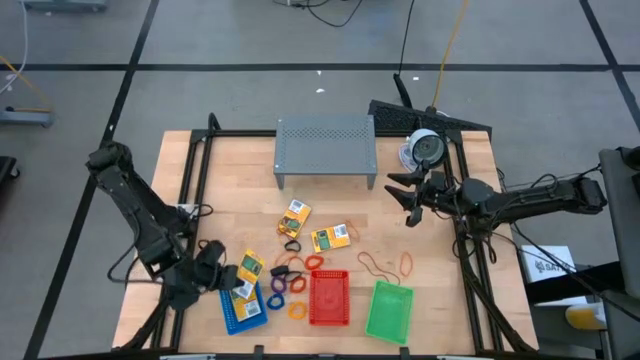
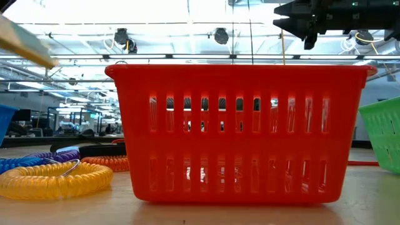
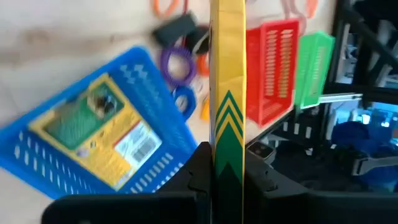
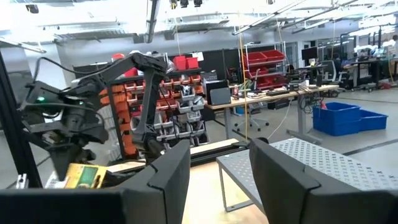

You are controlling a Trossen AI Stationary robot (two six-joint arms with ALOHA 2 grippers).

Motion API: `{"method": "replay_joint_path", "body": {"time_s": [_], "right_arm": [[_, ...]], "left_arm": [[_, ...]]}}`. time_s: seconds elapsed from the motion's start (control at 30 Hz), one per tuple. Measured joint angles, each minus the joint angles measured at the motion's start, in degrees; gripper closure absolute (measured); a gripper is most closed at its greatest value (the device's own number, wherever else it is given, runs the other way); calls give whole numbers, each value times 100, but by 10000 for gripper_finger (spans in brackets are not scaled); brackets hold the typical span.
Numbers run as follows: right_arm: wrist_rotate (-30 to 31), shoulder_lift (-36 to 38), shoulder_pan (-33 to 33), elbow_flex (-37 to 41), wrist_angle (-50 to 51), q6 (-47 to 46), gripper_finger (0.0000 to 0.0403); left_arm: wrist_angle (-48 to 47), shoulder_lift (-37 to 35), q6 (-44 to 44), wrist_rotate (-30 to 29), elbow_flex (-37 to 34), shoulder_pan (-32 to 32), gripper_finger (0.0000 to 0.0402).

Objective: Pick & Place Office Desk Supplies
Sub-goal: Put the crayon box into the blue bin

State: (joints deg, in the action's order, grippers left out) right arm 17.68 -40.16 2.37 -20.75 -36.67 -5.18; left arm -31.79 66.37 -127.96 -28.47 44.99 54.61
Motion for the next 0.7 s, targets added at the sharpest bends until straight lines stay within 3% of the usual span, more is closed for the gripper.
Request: {"method": "replay_joint_path", "body": {"time_s": [0.23, 0.43, 0.57, 0.7], "right_arm": [[-1, 0, 0, 0, 4, 181, 248], [-1, -2, 0, 0, 30, 288, 248], [-1, -3, 0, 0, 48, 288, 248], [-1, -4, 0, 0, 54, 254, 248]], "left_arm": [[939, 755, -335, -129, 0, 13, 368], [1125, 929, -298, -13, 0, 124, 368], [1049, 926, -106, 65, 0, 274, 368], [1054, 888, 638, 437, 0, 319, 368]]}}
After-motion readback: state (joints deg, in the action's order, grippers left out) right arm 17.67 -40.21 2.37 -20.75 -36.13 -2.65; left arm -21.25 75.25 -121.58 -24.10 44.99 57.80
